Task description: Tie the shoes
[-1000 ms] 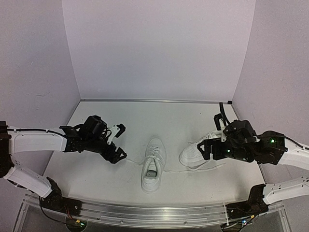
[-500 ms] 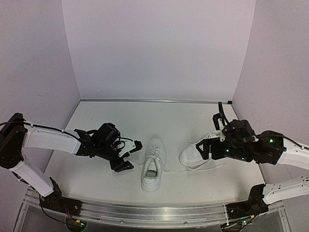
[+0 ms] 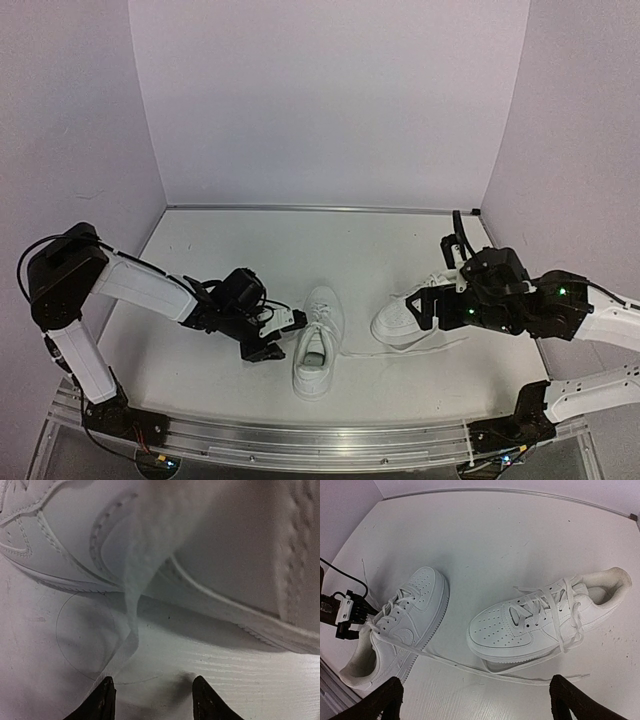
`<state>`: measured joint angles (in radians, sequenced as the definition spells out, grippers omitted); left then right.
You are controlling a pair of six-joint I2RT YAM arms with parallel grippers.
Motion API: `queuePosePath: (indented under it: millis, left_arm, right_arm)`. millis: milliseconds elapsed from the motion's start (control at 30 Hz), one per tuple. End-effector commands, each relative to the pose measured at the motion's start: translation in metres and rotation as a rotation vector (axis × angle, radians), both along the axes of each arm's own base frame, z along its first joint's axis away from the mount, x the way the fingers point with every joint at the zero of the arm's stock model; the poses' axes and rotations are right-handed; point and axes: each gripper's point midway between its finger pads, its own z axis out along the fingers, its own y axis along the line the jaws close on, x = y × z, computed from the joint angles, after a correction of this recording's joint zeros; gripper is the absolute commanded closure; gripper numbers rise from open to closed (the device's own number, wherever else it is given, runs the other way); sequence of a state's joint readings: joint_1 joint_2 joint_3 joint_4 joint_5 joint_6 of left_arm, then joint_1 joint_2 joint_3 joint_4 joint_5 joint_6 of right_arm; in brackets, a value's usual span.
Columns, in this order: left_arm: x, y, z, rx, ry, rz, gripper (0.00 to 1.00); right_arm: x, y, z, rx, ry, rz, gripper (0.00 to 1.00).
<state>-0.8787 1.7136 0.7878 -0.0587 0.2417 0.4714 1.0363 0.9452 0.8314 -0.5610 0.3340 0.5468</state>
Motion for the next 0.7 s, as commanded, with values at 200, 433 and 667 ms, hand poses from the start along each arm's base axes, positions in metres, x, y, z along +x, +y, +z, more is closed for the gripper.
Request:
queuePosePath:
  millis: [200,433,667]
  left_arm:
    - [0.023,-0.025,0.005,-0.068,-0.097,-0.028,0.60]
    - [0.028,-0.028,0.002,-0.072,-0.110,-0.023,0.73]
    - [0.034,-0.018,0.039,-0.122,-0.147,0.091,1.00]
  right_arm:
    - [0.003,0.000,0.015,0.049,-0.033,-0.015,0.02]
    - [0.003,0.000,0.014,0.047,-0.029,-0.017,0.02]
    - [0.003,-0.002,0.012,0.045,-0.028,-0.024,0.02]
